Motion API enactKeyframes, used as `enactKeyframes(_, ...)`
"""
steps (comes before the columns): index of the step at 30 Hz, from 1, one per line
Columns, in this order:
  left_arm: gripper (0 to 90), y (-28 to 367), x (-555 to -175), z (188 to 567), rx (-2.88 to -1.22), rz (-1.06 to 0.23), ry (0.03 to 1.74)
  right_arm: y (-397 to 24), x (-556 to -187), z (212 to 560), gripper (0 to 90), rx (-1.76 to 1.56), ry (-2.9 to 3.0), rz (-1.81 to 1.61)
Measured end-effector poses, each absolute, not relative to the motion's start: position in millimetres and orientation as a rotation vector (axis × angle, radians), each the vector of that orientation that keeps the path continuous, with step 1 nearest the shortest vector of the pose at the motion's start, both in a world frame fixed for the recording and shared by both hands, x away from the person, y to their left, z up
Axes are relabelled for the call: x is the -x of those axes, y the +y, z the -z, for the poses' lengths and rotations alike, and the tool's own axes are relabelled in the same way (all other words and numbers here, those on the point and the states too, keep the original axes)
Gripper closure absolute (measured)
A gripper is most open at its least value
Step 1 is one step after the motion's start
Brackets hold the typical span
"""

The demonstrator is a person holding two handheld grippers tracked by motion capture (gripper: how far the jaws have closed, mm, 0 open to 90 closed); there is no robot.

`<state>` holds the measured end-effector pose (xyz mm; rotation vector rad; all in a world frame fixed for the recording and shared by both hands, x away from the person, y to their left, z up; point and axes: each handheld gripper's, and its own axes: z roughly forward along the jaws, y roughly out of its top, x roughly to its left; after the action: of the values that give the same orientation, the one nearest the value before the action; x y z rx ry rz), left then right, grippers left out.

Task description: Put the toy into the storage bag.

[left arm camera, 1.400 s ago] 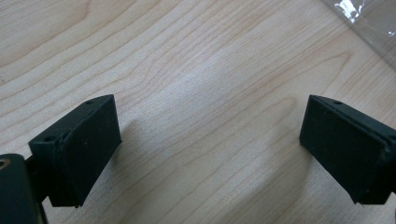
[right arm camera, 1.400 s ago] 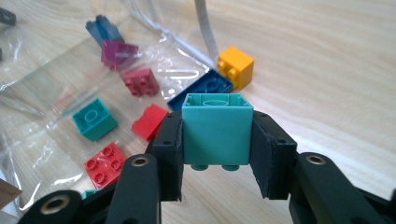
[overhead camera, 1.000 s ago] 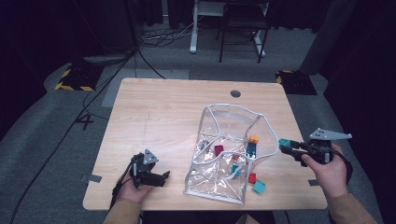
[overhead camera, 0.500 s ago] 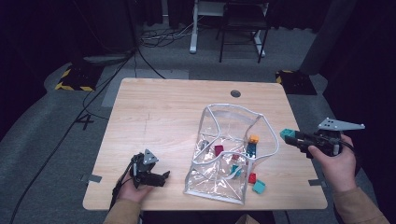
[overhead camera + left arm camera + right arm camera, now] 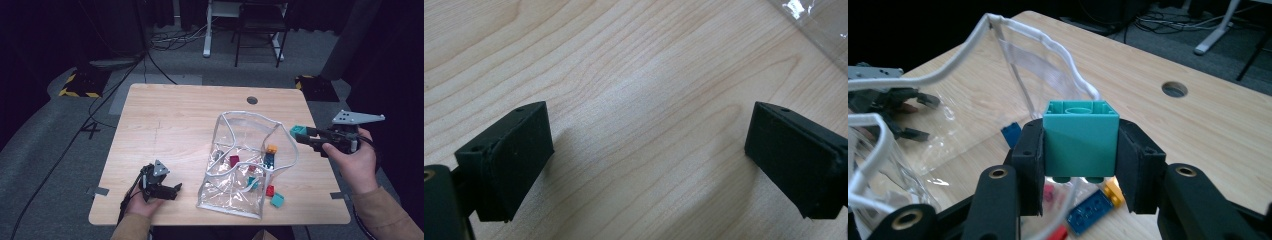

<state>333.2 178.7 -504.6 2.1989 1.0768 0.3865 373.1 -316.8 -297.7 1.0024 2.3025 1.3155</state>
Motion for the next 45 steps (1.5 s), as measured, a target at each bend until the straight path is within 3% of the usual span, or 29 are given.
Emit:
enactKeyframes(22, 5.4, 178.5, -333.1, 504.8, -2.195, -0.384, 1.081, -235.6, -410.8, 282.3, 59.1, -0.871, 2.435, -1.339)
enactKeyframes(45, 5.4, 178.5, -333.1, 504.7, -2.194, -0.384, 1.081, -179.6, -437.2, 337.7, 59.0, -0.882, 2.651, -1.177)
